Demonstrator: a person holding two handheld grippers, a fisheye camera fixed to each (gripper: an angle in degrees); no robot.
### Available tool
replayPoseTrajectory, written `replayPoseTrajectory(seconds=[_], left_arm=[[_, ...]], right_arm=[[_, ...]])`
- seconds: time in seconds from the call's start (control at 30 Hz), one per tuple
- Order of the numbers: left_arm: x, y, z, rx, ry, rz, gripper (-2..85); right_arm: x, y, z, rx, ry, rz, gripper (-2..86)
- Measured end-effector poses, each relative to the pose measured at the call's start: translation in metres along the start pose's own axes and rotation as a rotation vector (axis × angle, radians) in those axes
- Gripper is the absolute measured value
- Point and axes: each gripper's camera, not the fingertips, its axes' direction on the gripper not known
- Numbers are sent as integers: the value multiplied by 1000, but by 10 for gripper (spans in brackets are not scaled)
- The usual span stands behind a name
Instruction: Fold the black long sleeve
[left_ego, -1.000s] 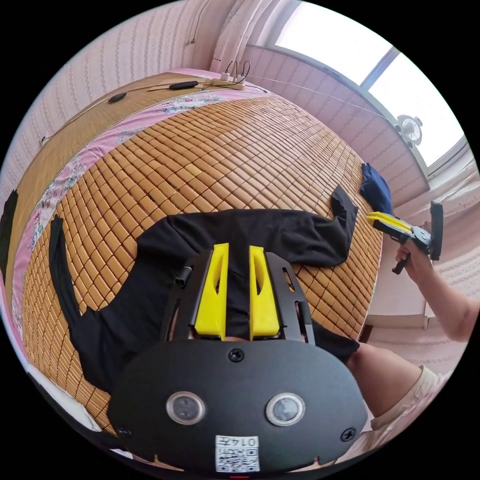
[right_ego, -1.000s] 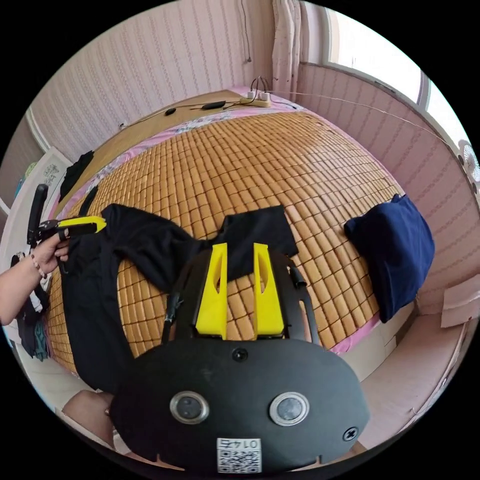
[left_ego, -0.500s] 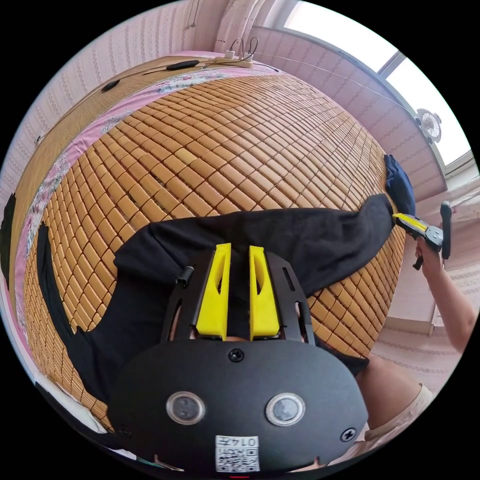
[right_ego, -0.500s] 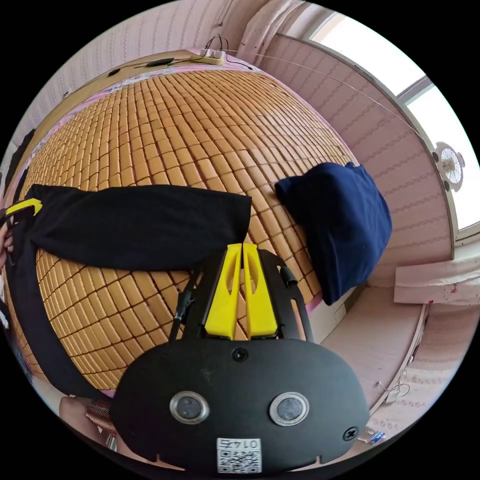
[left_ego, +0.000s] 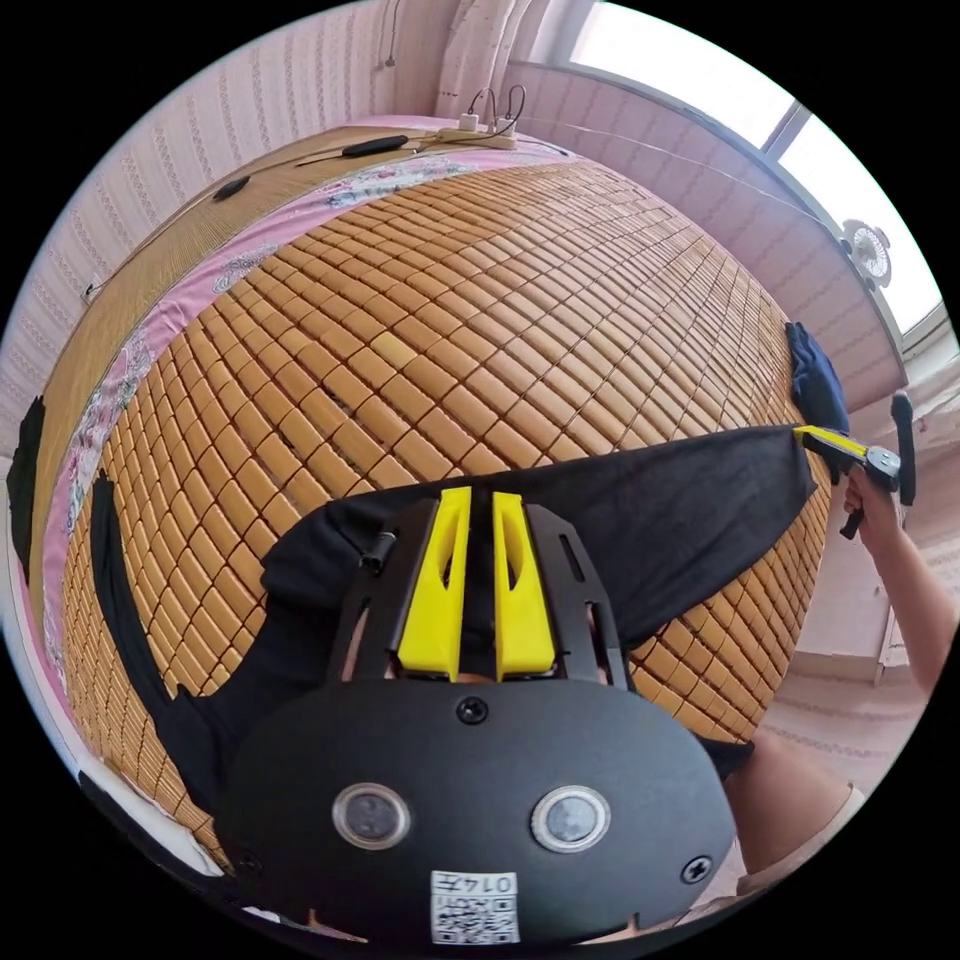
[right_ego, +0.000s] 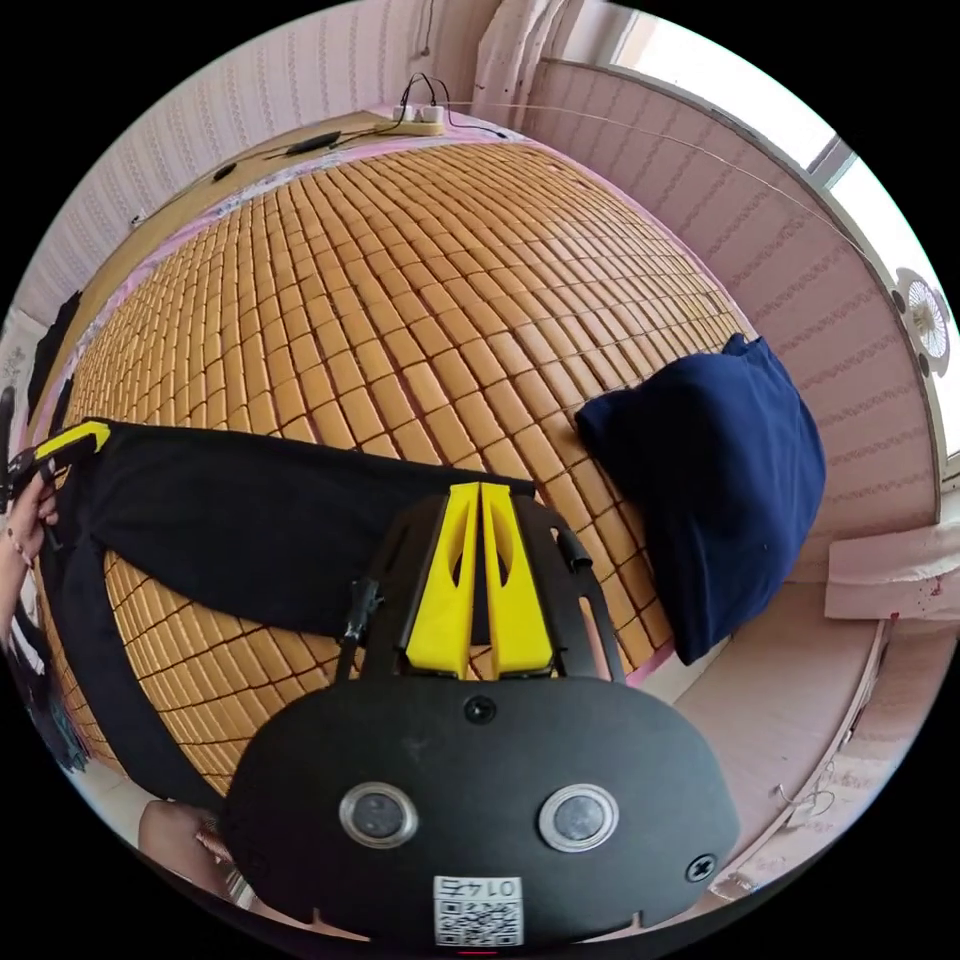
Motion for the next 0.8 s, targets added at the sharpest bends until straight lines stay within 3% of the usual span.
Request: replayPoseTrajectory(seconds=[0.13,0.33,0.5,0.6,0.8], left_arm=[[-4,2,-10,2,8,-10,23],[-22,11,-36,38,89,-34,6],[-36,60,-121,245,159,-23,13],[-39,121,-179,272,146,12,21],[-43,273,-241,84,54,-76,45]], right_arm=[[-3,8,27,-13,16,-83,-4],[-6,37,62,73,13,-37,-6],[-17,57,58,152,86,10,-9],[-59,86,31,269,-23,-30,-9],[-228,183,36,140,-376,-448,-4]])
